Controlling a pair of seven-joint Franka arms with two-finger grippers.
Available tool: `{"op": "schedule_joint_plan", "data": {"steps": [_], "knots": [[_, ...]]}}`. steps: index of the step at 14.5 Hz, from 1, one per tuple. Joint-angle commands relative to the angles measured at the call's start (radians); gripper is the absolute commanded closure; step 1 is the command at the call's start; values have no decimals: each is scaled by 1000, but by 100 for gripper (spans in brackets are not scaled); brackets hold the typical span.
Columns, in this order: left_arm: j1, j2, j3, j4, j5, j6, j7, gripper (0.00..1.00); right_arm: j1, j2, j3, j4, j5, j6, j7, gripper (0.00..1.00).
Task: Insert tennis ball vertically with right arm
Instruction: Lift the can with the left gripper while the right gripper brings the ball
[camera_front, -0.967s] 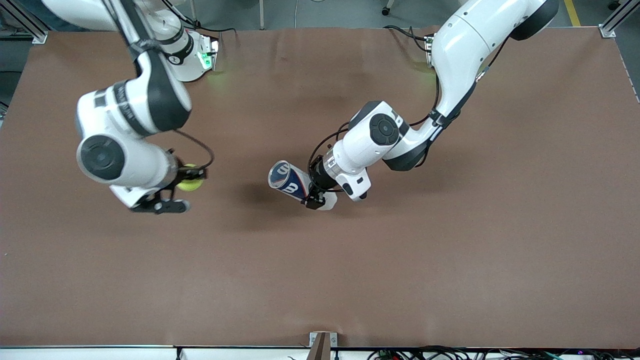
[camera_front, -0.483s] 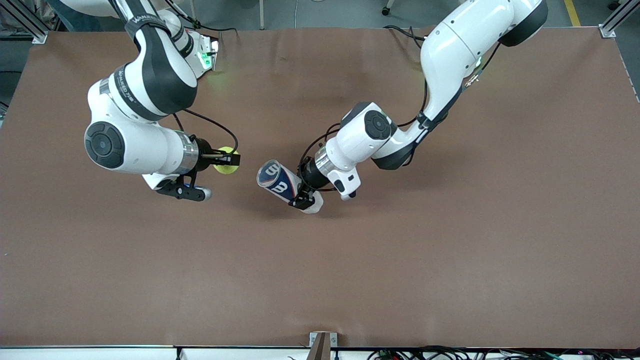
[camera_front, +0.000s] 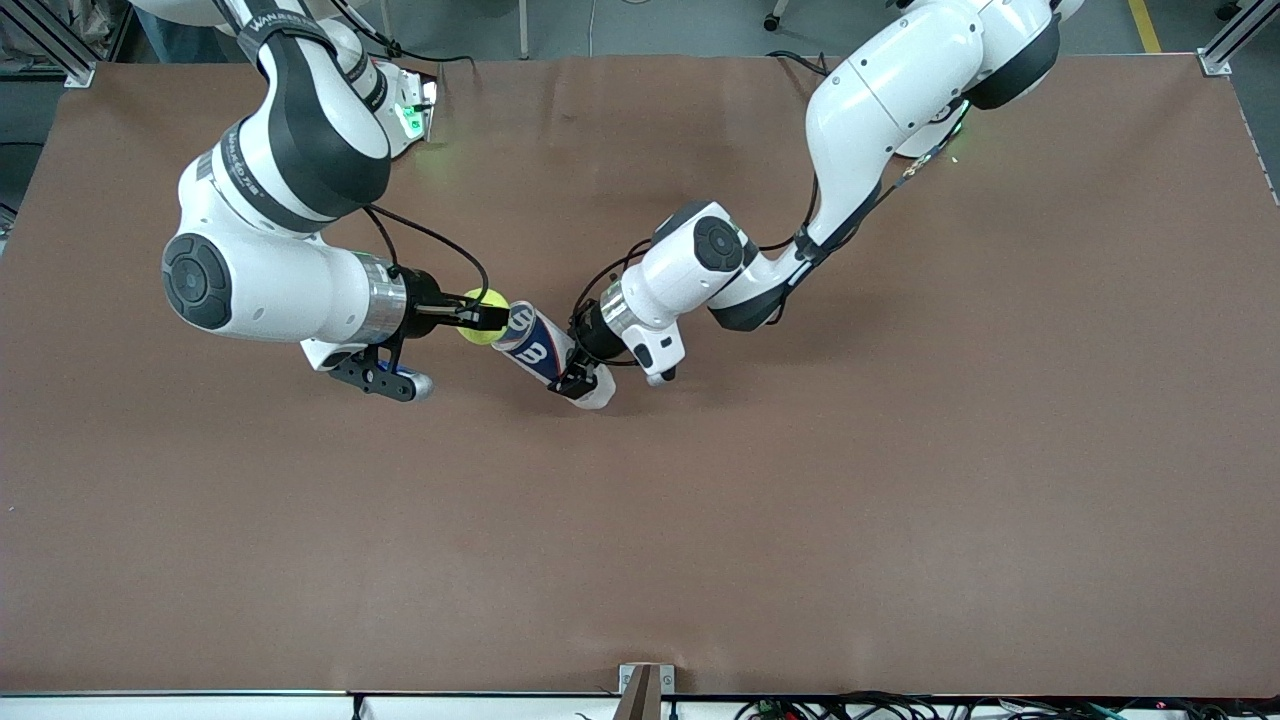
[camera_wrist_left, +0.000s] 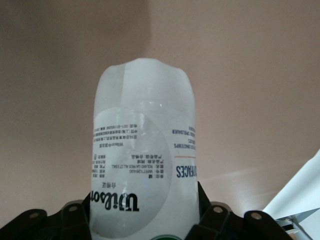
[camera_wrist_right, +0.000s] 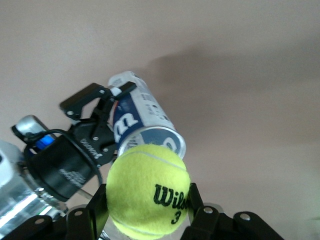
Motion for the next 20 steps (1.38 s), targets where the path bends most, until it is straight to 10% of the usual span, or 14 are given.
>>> {"op": "schedule_joint_plan", "data": {"steps": [1, 20], "knots": [[-4, 28, -22, 39, -18, 9, 49, 29, 6, -17, -5, -12, 23, 9, 18, 60], [96, 127, -160, 94, -89, -48, 141, 31, 54, 29, -4, -48, -71, 52, 13, 56]]}}
